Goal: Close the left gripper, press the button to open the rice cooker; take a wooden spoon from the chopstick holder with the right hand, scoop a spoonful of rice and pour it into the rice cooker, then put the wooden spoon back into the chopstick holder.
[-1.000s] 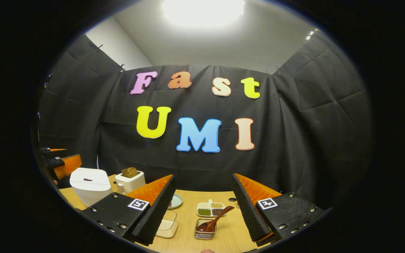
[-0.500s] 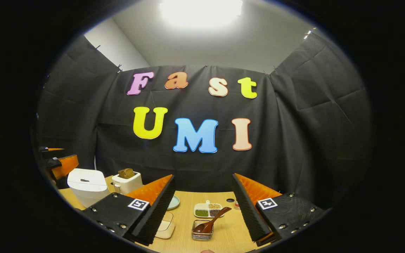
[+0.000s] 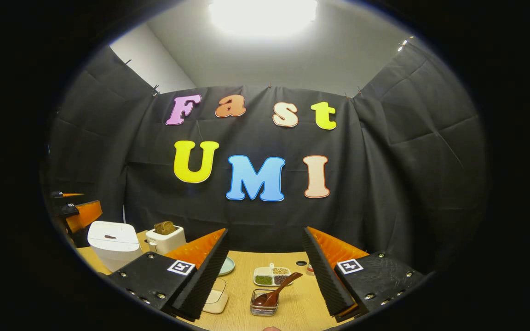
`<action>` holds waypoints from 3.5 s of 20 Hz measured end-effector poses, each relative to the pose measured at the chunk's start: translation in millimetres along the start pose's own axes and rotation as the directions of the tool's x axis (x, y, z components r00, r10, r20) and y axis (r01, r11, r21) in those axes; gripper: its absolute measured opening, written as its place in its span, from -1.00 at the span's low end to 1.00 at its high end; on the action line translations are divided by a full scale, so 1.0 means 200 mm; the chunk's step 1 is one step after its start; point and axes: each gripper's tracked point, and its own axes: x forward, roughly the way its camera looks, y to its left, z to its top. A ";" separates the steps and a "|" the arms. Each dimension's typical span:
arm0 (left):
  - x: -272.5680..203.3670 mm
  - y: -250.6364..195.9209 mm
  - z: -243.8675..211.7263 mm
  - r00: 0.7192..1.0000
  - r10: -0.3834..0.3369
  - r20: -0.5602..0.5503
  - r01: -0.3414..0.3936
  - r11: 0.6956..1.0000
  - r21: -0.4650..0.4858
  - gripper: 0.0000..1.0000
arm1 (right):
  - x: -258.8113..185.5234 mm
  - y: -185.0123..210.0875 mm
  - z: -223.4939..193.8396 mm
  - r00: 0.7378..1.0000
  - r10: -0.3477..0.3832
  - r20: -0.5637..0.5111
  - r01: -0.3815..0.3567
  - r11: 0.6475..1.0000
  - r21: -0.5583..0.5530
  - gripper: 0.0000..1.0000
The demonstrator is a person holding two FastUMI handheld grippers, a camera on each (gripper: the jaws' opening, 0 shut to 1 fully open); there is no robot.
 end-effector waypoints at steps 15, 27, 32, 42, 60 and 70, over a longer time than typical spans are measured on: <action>0.00 0.24 -0.10 0.994 0.107 -0.015 -0.107 0.993 0.042 -0.83 | -0.01 0.05 -0.01 1.000 0.008 -0.008 -0.008 1.000 -0.003 0.93; 0.29 0.51 -0.26 0.992 0.104 -0.074 -0.103 0.995 0.016 -0.83 | -0.08 0.02 -0.05 0.998 -0.057 -0.032 0.056 0.998 -0.035 0.93; 0.45 0.62 -0.41 0.984 0.109 -0.141 -0.110 0.994 0.002 -0.83 | -0.11 0.00 -0.08 0.994 -0.096 -0.050 0.094 0.995 -0.044 0.93; 0.65 0.76 -0.87 0.941 0.113 -0.319 -0.127 0.992 -0.022 -0.82 | -0.13 0.00 -0.07 0.988 -0.145 -0.051 0.141 0.987 -0.080 0.92; 0.69 0.79 -0.95 0.917 0.145 -0.372 -0.174 0.984 -0.046 -0.77 | -0.08 0.01 -0.11 0.991 -0.111 -0.068 0.106 0.992 -0.073 0.93; 0.61 0.78 -0.29 0.966 0.238 -0.100 -0.232 0.971 0.063 -0.81 | 0.07 -0.12 -0.19 0.994 -0.067 -0.091 0.065 0.998 -0.027 0.93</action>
